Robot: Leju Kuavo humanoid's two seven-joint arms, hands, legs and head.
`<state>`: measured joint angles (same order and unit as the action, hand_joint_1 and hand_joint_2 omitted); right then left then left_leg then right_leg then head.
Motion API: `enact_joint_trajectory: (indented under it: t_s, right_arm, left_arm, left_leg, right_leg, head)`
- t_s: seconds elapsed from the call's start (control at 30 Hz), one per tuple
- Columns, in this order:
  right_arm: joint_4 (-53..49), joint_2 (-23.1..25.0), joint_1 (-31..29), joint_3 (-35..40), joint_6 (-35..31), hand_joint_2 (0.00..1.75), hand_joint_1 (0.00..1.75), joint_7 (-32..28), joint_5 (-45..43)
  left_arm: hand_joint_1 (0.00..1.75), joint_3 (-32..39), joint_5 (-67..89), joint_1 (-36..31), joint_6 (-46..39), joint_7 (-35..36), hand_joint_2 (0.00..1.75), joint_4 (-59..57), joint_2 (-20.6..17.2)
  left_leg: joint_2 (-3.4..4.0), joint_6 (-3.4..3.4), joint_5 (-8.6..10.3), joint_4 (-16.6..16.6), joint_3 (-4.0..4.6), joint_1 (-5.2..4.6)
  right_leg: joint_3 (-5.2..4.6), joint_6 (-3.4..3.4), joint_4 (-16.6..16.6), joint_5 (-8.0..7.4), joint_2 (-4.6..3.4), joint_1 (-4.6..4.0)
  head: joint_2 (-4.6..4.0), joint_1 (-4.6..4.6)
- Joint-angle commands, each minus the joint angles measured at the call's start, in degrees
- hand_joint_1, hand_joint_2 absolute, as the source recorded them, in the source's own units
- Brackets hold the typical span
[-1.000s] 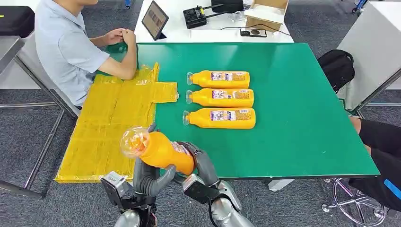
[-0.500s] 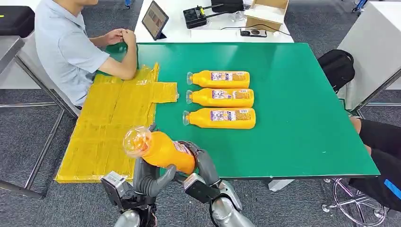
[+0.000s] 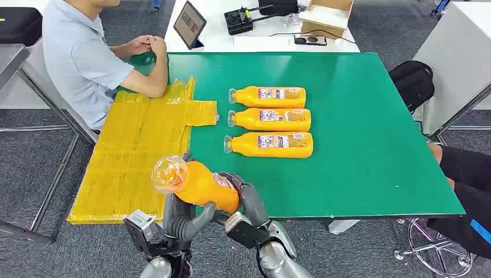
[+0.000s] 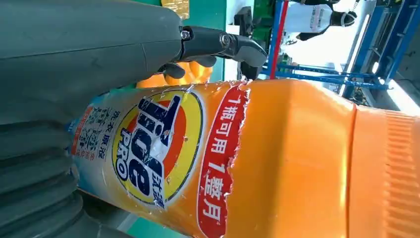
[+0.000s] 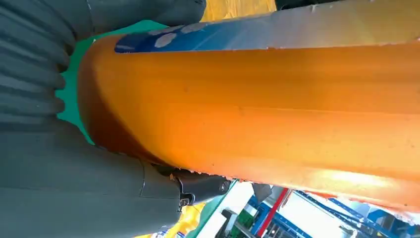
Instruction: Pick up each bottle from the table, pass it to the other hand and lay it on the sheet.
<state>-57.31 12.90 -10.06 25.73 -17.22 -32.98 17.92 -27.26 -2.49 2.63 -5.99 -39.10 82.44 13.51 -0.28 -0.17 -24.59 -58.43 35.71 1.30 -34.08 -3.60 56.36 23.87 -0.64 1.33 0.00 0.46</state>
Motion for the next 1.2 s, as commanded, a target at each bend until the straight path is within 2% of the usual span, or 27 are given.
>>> enact_joint_trajectory:
  t_s: [0.03, 0.5, 0.53, 0.57, 0.63, 0.7, 0.77, 0.8, 0.87, 0.9, 0.93, 1.2]
  right_arm:
    - [2.59, -1.2, -2.12, -0.44, -0.12, 1.75, 1.75, 0.3, -0.09]
    - [2.59, -1.2, -2.12, -0.44, -0.12, 1.75, 1.75, 0.3, -0.09]
    - [4.27, -3.41, -4.01, 7.29, 2.35, 1.75, 1.41, 6.83, 10.27]
    - [3.78, -2.75, -3.33, 7.67, 2.25, 1.75, 1.38, 7.49, 11.05]
    - [3.51, -1.82, -2.39, 8.22, 1.25, 1.75, 1.33, 8.38, 12.15]
    - [3.45, -1.56, -1.98, 7.86, 1.31, 1.75, 1.4, 8.7, 12.86]
    - [3.31, -1.61, -1.89, 7.61, 1.46, 1.75, 1.45, 8.68, 12.96]
    - [3.09, -1.68, -1.83, 7.35, 1.68, 1.75, 1.54, 8.59, 13.06]
    - [2.64, -1.85, -1.72, 6.9, 1.86, 1.75, 1.52, 8.52, 13.25]
    - [2.42, -1.99, -1.69, 6.7, 2.09, 1.75, 1.54, 8.51, 13.25]
    - [2.29, -2.08, -1.65, 6.55, 2.23, 1.75, 1.54, 8.51, 13.26]
    - [2.26, -2.12, -2.21, 6.14, 2.91, 1.75, 1.61, 8.43, 13.56]
  left_arm:
    - [0.0, -0.23, -0.02, -0.86, 0.12, 0.25, 1.75, -2.64, -0.92]
    - [0.0, -0.23, -0.02, -0.86, 0.12, 0.25, 1.75, -2.64, -0.92]
    - [1.45, -0.46, 7.24, -1.47, -6.95, 4.46, 1.75, -3.95, -0.75]
    - [0.0, -0.06, 7.33, -1.67, -6.96, 4.45, 1.75, -4.56, -0.6]
    - [0.0, 0.3, 7.57, -1.67, -6.78, 4.19, 1.75, -5.31, -0.56]
    - [0.0, 0.86, 8.3, -1.07, -5.99, 4.04, 1.75, -5.21, -0.29]
    - [0.0, 0.56, 9.05, -0.96, -5.94, 4.05, 1.75, -5.02, -0.38]
    - [0.0, 0.43, 9.81, -0.98, -6.1, 3.89, 0.0, -4.9, -0.36]
    - [0.0, 0.4, 10.45, -1.19, -6.23, 4.03, 0.0, -4.96, -0.11]
    - [0.0, 0.4, 10.55, -1.44, -6.09, 4.19, 0.0, -5.17, 0.05]
    - [0.0, 0.44, 10.55, -1.56, -5.99, 4.28, 1.75, -5.34, 0.16]
    - [0.0, 1.1, 11.0, -2.3, -6.44, 4.22, 1.75, -5.62, 0.51]
  left_leg:
    - [0.02, 0.09, -0.06, 0.1, -0.3, -0.03]
    - [0.01, 0.06, -0.02, 0.07, -0.18, -0.03]
    - [0.02, 0.09, -0.05, 0.1, -0.3, -0.03]
    - [0.01, 0.08, -0.03, 0.09, -0.23, -0.03]
    - [0.05, 0.04, -0.02, 0.06, -0.13, 0.0]
    - [0.09, 0.1, -0.08, 0.13, -0.41, -0.02]
    - [-0.02, 0.06, -0.03, 0.09, -0.22, -0.02]
    - [-0.05, 0.05, -0.03, 0.07, -0.17, 0.0]
    - [0.02, 0.12, -0.11, 0.11, -0.41, -0.02]
    - [0.02, 0.09, -0.06, 0.07, -0.24, -0.01]
    - [-0.02, 0.06, -0.02, 0.06, -0.14, -0.02]
    - [-0.06, 0.11, -0.06, 0.08, -0.31, -0.03]
  right_leg:
    - [0.3, 0.17, -0.09, 0.06, 0.07, -0.01]
    - [0.17, 0.11, -0.06, 0.03, 0.05, 0.0]
    - [0.29, 0.16, -0.09, 0.05, 0.06, -0.01]
    - [0.22, 0.13, -0.08, 0.04, 0.05, 0.0]
    - [0.14, 0.08, -0.06, 0.0, -0.02, -0.02]
    - [0.39, 0.21, -0.12, 0.06, 0.0, -0.03]
    - [0.2, 0.12, -0.07, 0.05, 0.09, -0.01]
    - [0.18, 0.1, -0.08, 0.04, 0.1, -0.03]
    - [0.4, 0.19, -0.12, 0.1, 0.07, -0.03]
    - [0.24, 0.12, -0.08, 0.05, 0.05, -0.02]
    - [0.14, 0.08, -0.05, 0.03, 0.07, 0.0]
    - [0.32, 0.2, -0.07, 0.09, 0.16, -0.03]
  head:
    - [0.0, 0.0]
    - [0.0, 0.0]
    - [0.0, 0.0]
    - [0.0, 0.0]
    - [0.0, 0.02]
    - [0.0, 0.02]
    - [0.0, 0.0]
    - [0.0, 0.07]
    - [0.0, 0.02]
    - [0.0, 0.02]
    - [0.0, 0.02]
    - [0.0, 0.02]
